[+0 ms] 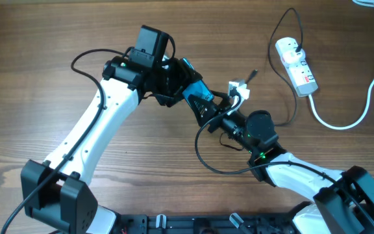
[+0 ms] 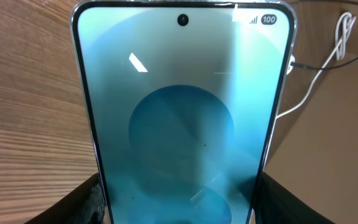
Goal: Plug charger to phone and switch on socket
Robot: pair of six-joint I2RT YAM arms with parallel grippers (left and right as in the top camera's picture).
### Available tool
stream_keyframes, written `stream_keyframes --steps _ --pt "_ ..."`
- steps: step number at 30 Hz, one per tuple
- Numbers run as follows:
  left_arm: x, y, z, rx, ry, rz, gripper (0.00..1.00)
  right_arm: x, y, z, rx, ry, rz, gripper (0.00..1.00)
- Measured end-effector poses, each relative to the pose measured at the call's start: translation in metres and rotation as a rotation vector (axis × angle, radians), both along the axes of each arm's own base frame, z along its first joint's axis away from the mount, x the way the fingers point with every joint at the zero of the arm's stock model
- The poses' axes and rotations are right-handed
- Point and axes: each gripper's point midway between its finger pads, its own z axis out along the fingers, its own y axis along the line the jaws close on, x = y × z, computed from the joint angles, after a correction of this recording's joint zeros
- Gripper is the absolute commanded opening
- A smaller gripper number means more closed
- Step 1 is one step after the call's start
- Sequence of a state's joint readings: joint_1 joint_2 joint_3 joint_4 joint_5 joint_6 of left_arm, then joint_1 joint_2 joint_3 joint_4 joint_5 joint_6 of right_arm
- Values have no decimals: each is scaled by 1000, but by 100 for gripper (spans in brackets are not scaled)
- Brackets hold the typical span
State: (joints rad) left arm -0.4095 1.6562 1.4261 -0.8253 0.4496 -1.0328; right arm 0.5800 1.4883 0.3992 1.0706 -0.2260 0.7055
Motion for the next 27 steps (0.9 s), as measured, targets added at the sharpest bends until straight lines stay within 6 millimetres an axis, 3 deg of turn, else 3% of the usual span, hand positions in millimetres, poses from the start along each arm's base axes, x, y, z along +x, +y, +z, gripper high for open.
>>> stream_keyframes --steps 9,27 --pt "-12 -21 1 -6 0 -45 43 2 -2 0 -1 -3 -15 49" --pt "-15 -19 4 3 -3 -40 44 8 -8 -4 14 33 -57 6"
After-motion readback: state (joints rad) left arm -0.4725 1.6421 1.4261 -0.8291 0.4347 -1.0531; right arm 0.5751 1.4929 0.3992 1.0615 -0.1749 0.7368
